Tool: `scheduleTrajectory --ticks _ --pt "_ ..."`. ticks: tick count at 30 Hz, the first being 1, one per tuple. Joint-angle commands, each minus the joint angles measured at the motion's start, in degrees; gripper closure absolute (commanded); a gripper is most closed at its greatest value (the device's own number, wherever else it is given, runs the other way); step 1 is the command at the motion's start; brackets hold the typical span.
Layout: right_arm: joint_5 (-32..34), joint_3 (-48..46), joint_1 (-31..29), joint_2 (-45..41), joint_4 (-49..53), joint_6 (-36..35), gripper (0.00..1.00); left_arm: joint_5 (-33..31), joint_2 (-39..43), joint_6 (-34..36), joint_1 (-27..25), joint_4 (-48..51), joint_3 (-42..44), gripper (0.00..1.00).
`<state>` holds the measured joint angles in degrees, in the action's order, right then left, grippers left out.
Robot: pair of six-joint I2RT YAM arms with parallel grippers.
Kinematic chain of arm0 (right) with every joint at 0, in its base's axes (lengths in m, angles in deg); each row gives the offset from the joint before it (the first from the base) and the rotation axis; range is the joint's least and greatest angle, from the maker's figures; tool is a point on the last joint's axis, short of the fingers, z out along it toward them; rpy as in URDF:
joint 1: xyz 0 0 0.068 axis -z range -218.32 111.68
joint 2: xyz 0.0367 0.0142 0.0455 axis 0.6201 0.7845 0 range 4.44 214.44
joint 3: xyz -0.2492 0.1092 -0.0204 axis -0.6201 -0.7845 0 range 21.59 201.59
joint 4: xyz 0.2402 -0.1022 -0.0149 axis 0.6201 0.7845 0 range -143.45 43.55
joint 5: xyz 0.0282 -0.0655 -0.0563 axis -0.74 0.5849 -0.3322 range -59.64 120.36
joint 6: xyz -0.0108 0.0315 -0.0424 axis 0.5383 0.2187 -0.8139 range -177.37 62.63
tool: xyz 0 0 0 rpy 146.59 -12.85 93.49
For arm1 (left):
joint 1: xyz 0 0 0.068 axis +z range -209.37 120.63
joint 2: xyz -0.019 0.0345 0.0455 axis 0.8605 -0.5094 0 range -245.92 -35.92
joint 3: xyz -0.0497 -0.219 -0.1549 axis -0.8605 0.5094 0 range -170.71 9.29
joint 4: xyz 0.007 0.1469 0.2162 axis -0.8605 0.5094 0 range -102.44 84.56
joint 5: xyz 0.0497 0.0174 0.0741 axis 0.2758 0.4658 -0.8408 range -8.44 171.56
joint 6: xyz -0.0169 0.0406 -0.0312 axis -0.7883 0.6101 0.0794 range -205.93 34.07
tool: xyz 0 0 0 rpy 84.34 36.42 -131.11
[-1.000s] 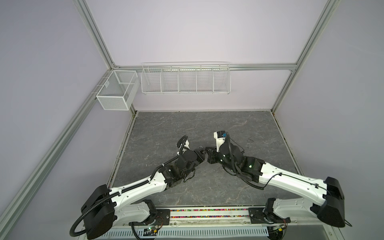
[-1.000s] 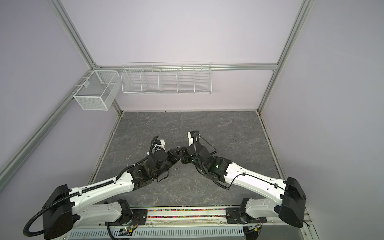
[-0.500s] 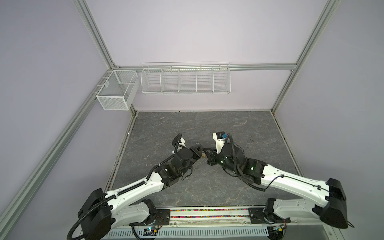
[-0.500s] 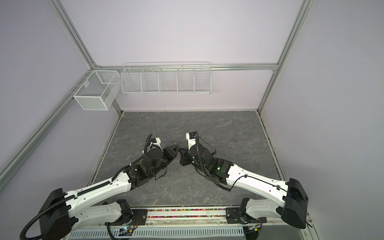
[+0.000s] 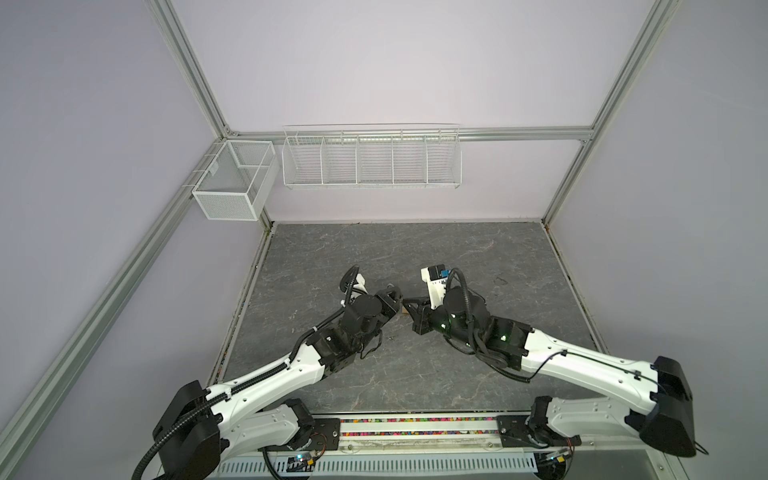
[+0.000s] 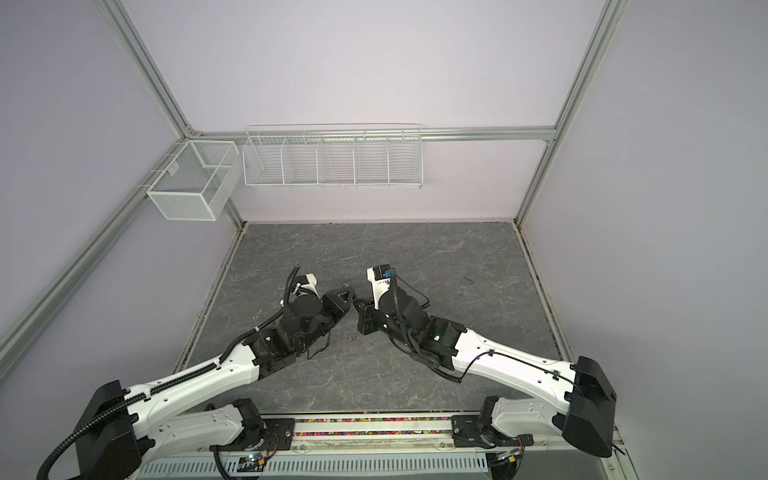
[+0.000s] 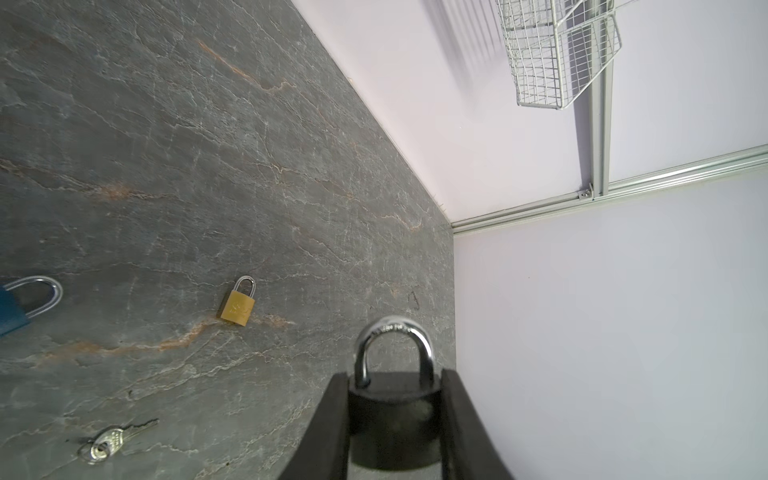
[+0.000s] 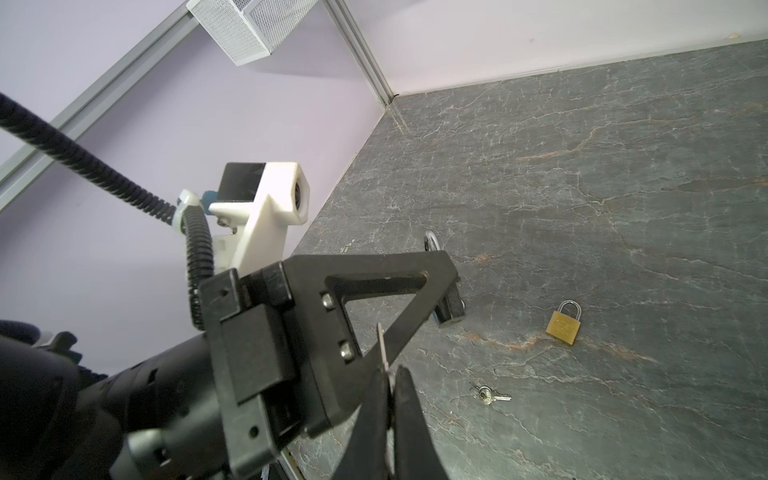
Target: Unlock with the key
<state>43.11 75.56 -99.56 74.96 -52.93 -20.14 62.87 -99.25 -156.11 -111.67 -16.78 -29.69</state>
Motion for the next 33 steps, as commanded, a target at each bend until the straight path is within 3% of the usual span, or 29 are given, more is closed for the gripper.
scheduleTrajectory --ticks 1,33 --pt "-5.2 -1.3 -1.3 0.9 1.0 -1.1 0.93 -1.0 1.5 0.3 0.3 -3.0 -0.8 1.00" --pt "-7.5 -1.6 -2.6 3.7 0.3 -0.8 0.93 1.3 1.2 1.7 2.0 -3.1 -3.6 1.00"
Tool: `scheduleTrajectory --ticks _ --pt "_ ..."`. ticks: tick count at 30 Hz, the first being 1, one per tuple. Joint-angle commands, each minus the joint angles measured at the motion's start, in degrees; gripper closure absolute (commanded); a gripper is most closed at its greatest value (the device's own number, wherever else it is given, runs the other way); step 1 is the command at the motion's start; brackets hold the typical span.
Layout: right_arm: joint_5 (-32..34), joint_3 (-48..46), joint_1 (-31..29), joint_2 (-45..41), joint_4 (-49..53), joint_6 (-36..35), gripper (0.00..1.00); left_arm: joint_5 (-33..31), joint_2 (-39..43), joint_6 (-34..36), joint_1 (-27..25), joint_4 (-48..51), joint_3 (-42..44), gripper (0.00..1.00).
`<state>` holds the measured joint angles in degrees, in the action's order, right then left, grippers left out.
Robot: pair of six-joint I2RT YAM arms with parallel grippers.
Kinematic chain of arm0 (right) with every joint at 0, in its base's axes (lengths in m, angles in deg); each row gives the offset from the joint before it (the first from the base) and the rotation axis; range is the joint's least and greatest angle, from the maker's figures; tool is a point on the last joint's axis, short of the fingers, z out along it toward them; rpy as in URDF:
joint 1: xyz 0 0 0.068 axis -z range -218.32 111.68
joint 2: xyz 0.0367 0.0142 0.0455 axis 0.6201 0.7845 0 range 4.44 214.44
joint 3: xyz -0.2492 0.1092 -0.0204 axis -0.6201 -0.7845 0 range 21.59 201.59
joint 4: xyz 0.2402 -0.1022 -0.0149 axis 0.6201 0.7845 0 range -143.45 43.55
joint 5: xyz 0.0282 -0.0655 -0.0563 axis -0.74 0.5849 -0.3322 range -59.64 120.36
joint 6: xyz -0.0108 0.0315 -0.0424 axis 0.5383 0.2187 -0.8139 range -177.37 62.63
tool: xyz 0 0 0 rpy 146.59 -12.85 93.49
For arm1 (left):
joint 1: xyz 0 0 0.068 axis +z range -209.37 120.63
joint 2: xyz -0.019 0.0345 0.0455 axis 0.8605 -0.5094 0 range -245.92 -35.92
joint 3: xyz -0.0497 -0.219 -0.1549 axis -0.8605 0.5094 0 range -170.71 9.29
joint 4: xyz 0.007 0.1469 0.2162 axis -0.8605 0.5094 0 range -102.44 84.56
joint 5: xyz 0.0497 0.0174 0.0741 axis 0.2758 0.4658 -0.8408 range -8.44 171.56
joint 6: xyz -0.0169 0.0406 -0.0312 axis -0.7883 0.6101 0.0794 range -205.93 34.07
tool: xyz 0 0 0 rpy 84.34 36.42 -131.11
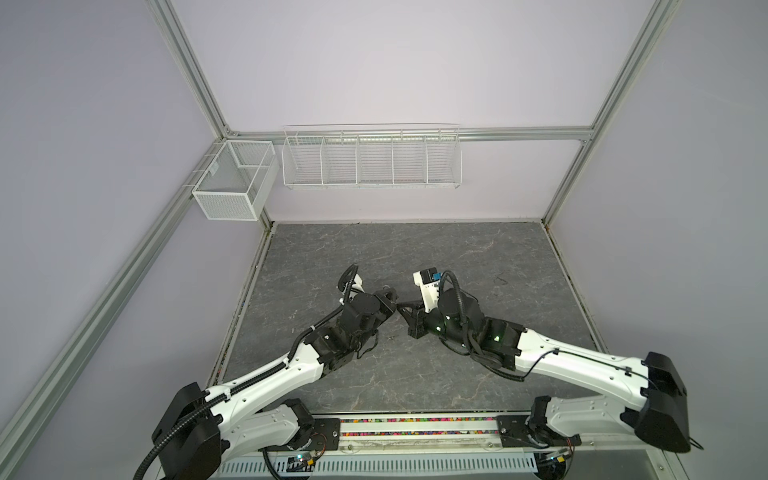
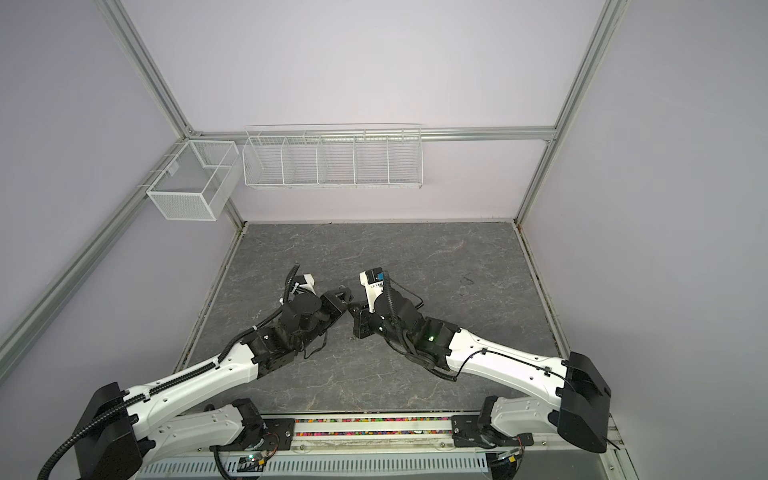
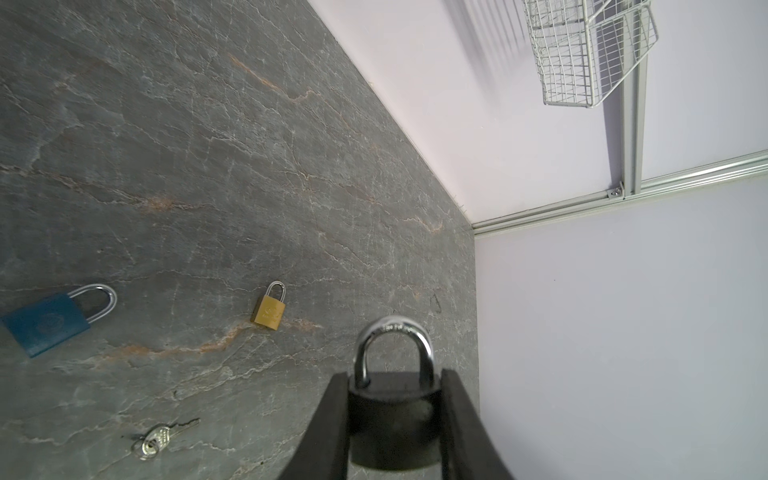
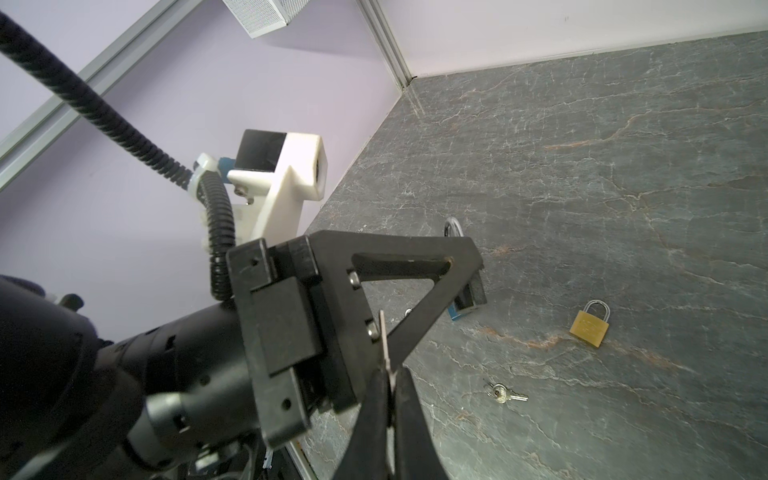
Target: Unlock with the key
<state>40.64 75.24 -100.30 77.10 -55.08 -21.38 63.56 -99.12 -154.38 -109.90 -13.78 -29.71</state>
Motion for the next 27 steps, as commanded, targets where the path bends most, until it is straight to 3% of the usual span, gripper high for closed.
scheduleTrajectory --ticks 1,7,15,20,27 --pt "-3.0 -1.2 -1.8 1.1 3.2 0.6 0.93 0.8 1.1 -0.1 0.4 -5.7 -3.6 1.00" --pt "3.7 -0.2 3.1 -3.1 6.3 -0.8 0.93 2.8 3.5 -7.9 2.6 -3.0 -0.4 1.00" --pt "10.4 -7.0 3.8 -4.9 -8.2 -12.6 0.93 6.1 4.6 -23.3 6.4 -3.6 0.7 1.00" --pt "8.3 -9.4 3.4 -2.5 -19.4 -20.3 0.93 8.2 3.0 -31.1 6.4 -6.6 -0.1 1.00" --pt "8.4 -8.0 3.1 0.3 -21.2 -26.8 0.93 7.6 4.1 -32.7 6.4 -2.6 -1.5 1.00"
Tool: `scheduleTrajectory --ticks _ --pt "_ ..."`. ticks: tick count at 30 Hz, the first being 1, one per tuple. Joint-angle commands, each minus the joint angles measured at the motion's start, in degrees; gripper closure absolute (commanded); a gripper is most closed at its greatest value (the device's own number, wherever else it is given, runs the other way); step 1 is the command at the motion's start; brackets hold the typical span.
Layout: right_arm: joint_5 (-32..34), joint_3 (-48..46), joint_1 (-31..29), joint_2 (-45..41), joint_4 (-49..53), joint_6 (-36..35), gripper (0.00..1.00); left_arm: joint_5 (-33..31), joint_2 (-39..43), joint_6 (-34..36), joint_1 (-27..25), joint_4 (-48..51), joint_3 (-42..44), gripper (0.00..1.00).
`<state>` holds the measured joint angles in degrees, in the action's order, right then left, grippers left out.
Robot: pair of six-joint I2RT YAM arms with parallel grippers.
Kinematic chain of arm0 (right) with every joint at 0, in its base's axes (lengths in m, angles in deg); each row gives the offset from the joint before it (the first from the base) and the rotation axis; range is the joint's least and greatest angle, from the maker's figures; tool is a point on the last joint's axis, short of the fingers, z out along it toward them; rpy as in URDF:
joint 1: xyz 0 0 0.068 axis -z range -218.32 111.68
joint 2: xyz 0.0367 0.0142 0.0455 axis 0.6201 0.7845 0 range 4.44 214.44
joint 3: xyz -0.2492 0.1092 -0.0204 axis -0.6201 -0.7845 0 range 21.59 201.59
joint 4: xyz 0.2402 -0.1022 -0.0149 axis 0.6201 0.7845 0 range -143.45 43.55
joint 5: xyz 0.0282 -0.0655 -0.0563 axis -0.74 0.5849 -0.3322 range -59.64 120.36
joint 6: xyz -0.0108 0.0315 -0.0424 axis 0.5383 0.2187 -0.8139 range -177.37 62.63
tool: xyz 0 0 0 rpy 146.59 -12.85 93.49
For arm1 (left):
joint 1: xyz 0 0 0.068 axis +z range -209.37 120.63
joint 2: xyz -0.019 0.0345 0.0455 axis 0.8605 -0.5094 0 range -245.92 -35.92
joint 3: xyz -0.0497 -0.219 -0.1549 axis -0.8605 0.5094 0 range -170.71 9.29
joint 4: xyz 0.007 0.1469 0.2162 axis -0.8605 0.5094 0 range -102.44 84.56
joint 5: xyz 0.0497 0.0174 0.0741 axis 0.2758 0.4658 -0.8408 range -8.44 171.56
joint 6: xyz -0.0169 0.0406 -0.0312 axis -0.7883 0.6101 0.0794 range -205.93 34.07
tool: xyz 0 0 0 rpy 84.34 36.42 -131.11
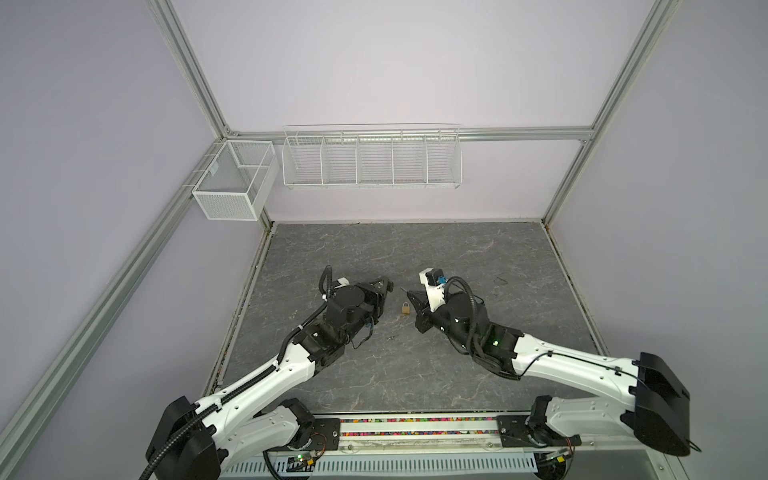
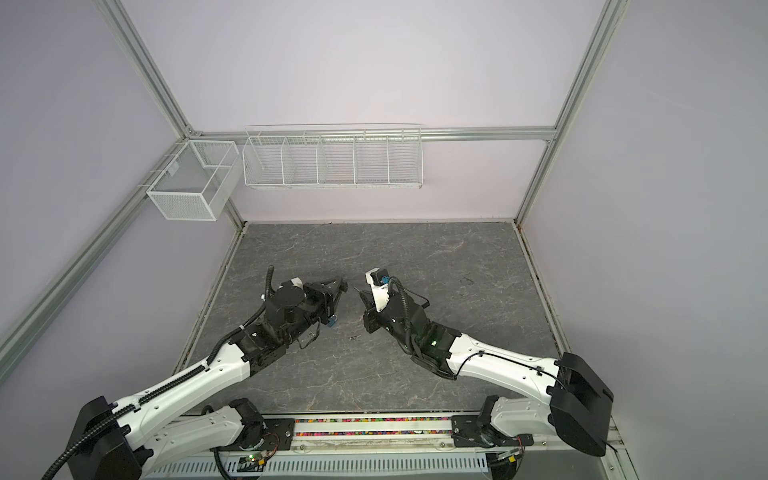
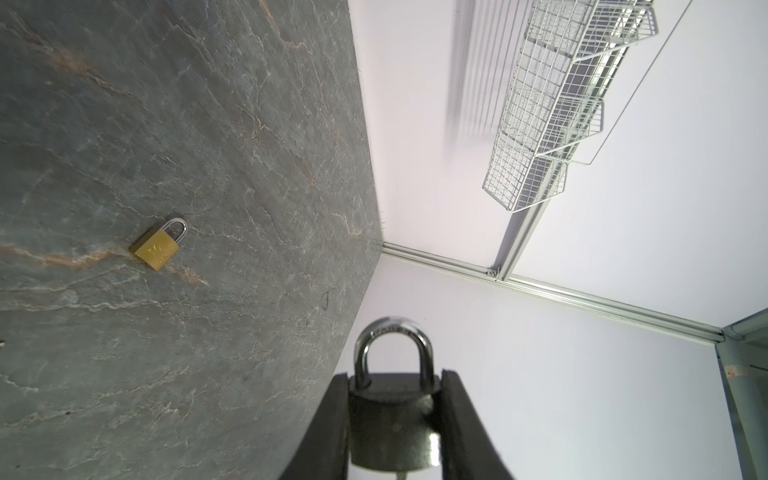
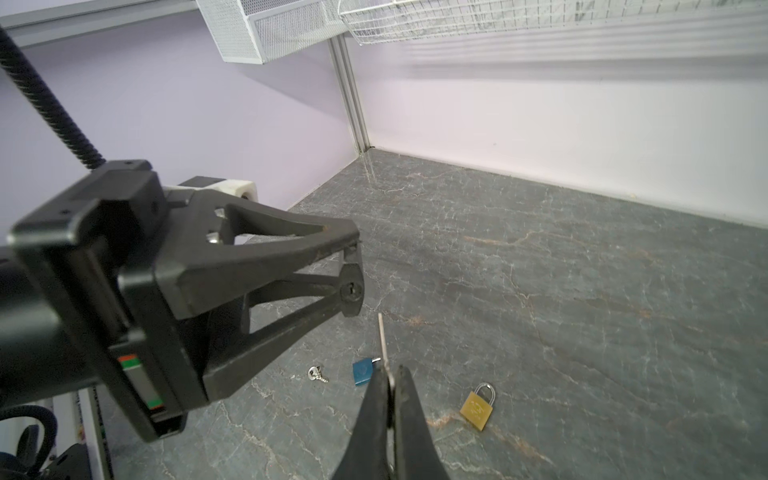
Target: Unlock with the key
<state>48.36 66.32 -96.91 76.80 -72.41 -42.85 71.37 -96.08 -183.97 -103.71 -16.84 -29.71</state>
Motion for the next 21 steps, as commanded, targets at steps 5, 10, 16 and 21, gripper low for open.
scheduleTrajectory --ticks 5,10,16,21 --pt "-0.3 2.6 -0.8 1.5 -1.0 -6.8 0.93 -1.4 2.3 -2.9 0.3 2.6 -1.5 1.00" --pt "1.1 5.3 -1.5 3.1 2.9 -7.6 0.93 -1.6 1.7 -1.7 0.3 2.9 -2.3 1.00" --pt "4.3 8.3 -2.5 5.1 6.2 -7.2 0.93 -1.8 1.6 -1.0 0.4 3.5 -2.9 1.00" --pt "4.2 9.8 -2.6 6.6 7.7 -7.0 0.93 -2.0 1.7 -0.8 0.3 3.8 -3.1 1.00"
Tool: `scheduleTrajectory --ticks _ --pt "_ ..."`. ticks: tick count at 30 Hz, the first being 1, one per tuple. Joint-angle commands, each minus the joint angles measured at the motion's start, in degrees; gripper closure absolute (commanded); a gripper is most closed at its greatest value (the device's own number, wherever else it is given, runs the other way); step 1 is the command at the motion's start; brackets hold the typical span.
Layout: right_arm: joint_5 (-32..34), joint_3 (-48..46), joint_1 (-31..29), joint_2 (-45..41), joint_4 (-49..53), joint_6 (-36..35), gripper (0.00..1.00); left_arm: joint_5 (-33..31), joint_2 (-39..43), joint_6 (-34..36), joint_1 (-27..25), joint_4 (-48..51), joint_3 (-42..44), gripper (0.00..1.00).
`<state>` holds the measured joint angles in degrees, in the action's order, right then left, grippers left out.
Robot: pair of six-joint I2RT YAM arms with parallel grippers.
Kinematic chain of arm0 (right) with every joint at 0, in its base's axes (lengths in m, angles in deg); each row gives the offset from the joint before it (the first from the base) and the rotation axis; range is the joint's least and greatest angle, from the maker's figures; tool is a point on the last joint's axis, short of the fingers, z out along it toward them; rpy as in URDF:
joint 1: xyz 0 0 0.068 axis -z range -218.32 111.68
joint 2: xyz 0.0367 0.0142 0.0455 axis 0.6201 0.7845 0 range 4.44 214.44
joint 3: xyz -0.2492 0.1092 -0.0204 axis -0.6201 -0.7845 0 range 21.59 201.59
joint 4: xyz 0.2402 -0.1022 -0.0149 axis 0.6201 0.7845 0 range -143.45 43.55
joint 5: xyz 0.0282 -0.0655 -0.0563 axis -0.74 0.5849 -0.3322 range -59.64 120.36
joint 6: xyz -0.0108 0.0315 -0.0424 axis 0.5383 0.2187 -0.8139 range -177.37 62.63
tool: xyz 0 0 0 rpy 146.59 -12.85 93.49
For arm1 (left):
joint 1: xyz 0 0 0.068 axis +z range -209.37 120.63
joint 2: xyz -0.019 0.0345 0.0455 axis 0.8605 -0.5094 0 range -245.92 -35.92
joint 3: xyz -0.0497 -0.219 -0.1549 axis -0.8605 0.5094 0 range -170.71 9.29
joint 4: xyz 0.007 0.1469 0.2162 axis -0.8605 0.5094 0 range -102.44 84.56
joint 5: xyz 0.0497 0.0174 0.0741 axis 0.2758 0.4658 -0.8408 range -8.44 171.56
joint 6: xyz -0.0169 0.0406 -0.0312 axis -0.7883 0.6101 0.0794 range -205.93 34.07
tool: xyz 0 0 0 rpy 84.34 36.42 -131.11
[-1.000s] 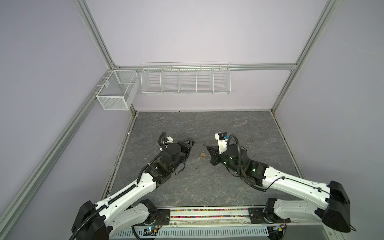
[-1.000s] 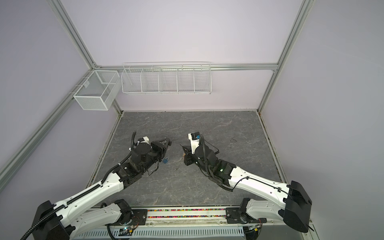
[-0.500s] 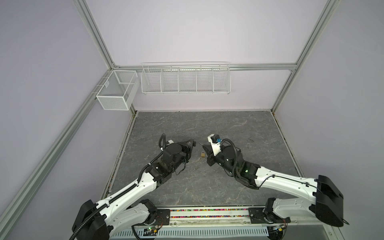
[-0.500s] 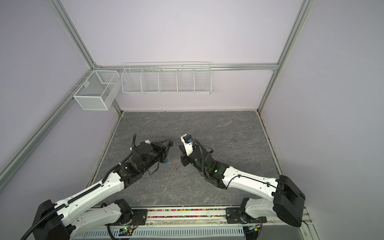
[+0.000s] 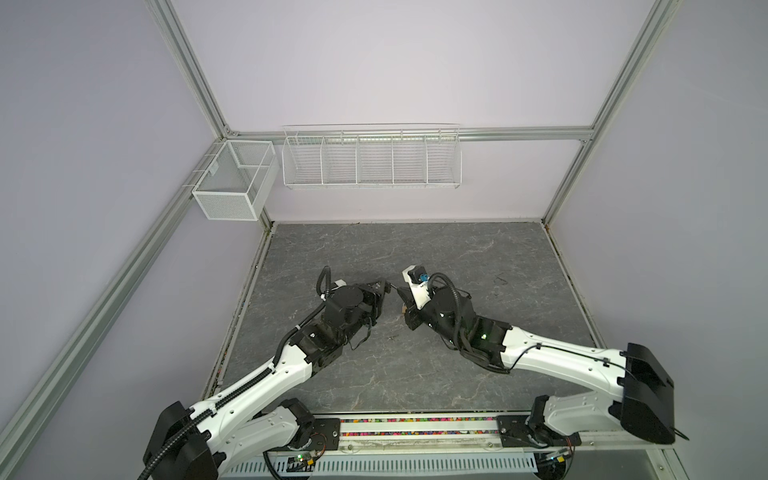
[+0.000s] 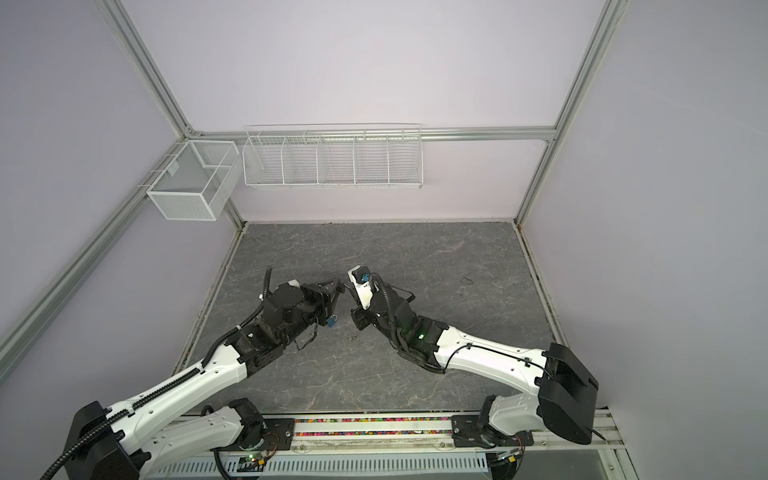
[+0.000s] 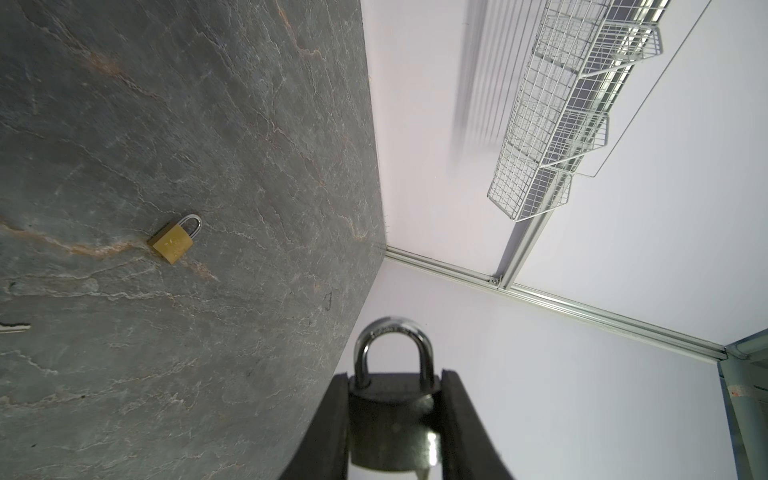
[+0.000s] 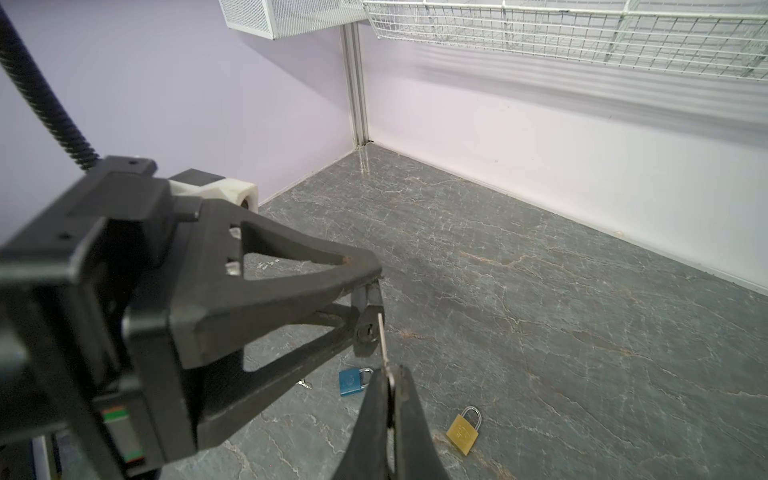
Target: Unlock with the key
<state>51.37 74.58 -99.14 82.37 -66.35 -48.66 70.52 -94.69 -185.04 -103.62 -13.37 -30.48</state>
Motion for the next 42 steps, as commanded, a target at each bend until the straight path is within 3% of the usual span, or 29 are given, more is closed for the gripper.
scheduleTrajectory --ticks 1,42 --pt "1.3 1.5 -0.5 1.0 1.6 -1.3 0.93 -1.2 0.3 0.2 0.2 0.3 -2.4 1.00" --pt "3.0 6.5 -1.9 4.1 4.6 -1.5 0.93 -1.6 -0.3 1.6 0.3 0.0 -3.2 1.00"
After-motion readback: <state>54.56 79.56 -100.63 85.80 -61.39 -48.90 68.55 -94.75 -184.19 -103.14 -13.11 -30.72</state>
